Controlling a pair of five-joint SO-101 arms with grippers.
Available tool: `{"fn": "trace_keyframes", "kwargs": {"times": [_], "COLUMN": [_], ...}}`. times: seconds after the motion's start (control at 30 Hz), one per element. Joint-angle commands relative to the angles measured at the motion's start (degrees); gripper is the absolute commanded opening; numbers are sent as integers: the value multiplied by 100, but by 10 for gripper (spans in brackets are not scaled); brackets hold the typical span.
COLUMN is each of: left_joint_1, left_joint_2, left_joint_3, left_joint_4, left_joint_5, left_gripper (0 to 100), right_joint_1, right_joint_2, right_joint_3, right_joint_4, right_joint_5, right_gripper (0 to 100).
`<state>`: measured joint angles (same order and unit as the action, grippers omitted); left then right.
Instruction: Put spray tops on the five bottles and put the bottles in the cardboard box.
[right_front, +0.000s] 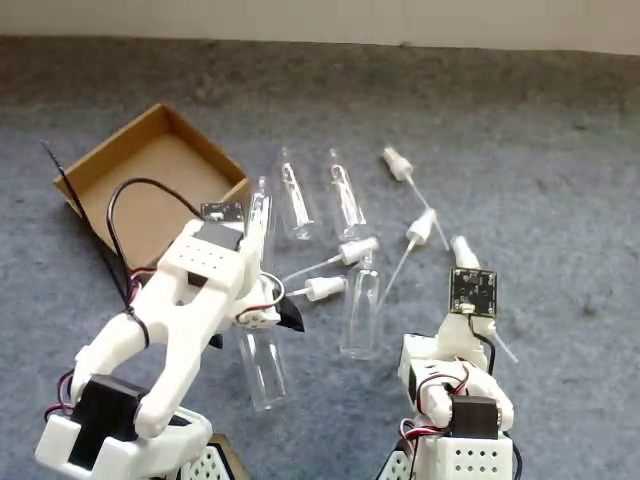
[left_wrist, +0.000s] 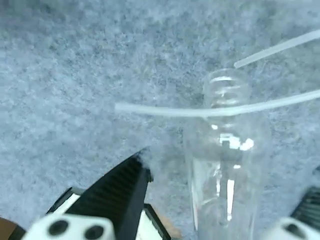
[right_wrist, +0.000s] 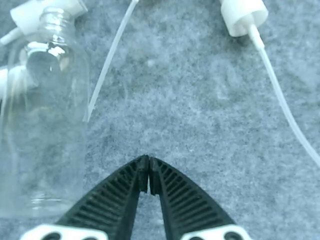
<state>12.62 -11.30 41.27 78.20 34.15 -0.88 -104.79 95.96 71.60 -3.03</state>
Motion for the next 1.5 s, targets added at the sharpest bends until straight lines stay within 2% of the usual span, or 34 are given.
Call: {"fn": "trace_keyframes", "kwargs": {"times": [0.0, 0.1, 0.43, 0.5, 0.67, 0.77, 0.9, 1.2, 1.3, 1.47], "left_joint_1": [84, 92, 92, 92, 92, 92, 92, 48, 84, 40], "left_joint_2": [-31, -31, -31, -31, -31, -31, -31, -92, -92, -92], "left_joint_3": [303, 532, 813, 813, 813, 796, 787, 365, -75, -1200], "left_joint_4": [-870, -1204, -1275, -1275, -1284, -1284, -1284, -1222, -809, 396], "left_joint_5": [79, 79, 88, 97, 264, 255, 237, 211, -299, -1653], "left_gripper": [420, 418, 412, 373, 188, 121, 85, 84, 84, 84], "right_joint_1": [-48, -48, -48, -48, -48, -48, -48, -48, -48, -48], "right_joint_2": [-48, -48, -48, -48, -48, -48, -48, -48, -48, -48], "right_joint_3": [919, 919, 919, 919, 919, 919, 919, 919, 919, 919], "right_joint_4": [31, 31, 31, 31, 31, 31, 31, 31, 31, 31], "right_joint_5": [-53, -53, -53, -53, -53, -53, -53, -53, -53, -53], "right_gripper": [5, 5, 5, 5, 5, 5, 5, 5, 5, 5]}}
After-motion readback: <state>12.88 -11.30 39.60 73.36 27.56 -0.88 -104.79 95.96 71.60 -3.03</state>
